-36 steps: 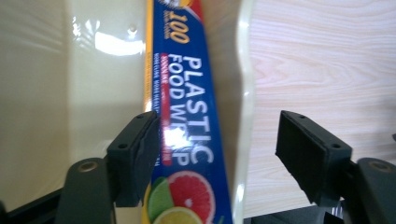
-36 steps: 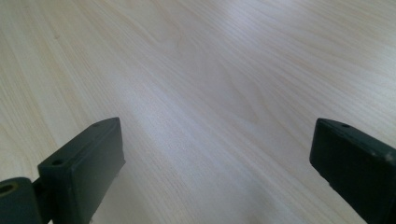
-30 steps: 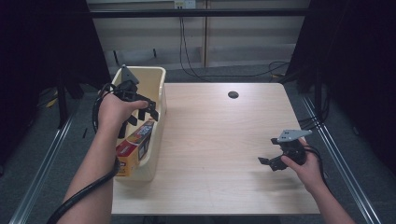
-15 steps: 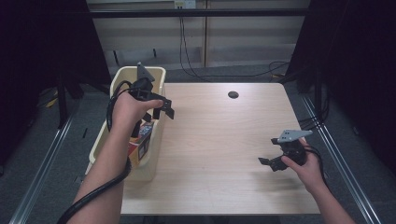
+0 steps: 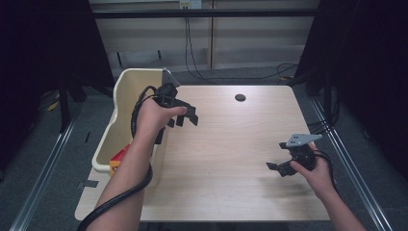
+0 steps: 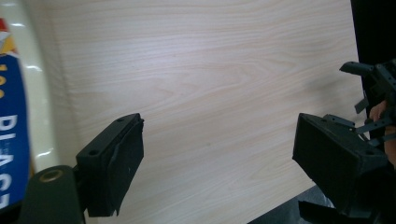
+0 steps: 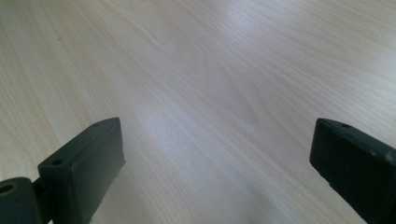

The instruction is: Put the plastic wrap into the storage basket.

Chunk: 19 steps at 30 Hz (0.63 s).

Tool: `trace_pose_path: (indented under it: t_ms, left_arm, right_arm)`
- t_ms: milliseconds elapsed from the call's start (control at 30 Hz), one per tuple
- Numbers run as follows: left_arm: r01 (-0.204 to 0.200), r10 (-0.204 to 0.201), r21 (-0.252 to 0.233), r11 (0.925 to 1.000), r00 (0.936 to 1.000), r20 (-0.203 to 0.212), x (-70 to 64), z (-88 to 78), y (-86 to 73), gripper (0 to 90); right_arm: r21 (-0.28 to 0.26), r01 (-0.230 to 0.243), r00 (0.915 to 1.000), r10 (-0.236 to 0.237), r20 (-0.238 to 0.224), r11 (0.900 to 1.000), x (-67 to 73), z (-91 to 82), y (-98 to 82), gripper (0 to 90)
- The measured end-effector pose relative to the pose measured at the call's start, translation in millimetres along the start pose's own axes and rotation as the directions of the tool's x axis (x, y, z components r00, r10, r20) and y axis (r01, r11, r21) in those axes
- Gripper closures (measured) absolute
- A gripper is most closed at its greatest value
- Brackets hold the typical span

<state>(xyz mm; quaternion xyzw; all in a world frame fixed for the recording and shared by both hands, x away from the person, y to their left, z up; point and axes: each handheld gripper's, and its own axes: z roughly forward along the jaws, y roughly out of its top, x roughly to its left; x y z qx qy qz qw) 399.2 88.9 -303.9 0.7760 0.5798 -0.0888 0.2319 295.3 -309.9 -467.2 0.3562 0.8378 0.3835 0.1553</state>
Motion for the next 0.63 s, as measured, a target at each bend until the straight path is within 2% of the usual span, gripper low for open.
trace_pose_path:
  t_ms: [433, 467, 533, 633]
  left_arm:
    - [-0.035, 0.034, 0.001, 0.9994, 0.9978, 0.056, -16.6, 28.0, -3.5, 15.2]
    - [-0.04, 0.04, -0.001, 0.9992, 0.9977, 0.054, -18.5, 30.4, -3.1, 15.2]
    - [-0.037, 0.037, -0.002, 0.9993, 0.9976, 0.058, -19.6, 31.6, -3.1, 15.2]
    - [-0.053, 0.053, -0.014, 0.9985, 0.9972, 0.053, -21.1, 34.1, -3.2, 14.2]
  right_arm:
    - [0.003, 0.009, 0.9999, -0.009, -0.009, 1.0, 0.5, 1.3, -0.3, 3.0]
    - [0.007, 0.021, 0.9998, -0.021, 0.0, 1.0, 1.3, 2.0, -0.4, 3.3]
    - [0.009, 0.021, 0.9998, -0.021, -0.001, 1.0, 1.9, 2.5, -0.4, 3.3]
    - [0.01, 0.024, 0.9997, -0.023, -0.01, 1.0, 2.6, 4.9, -0.6, 3.3]
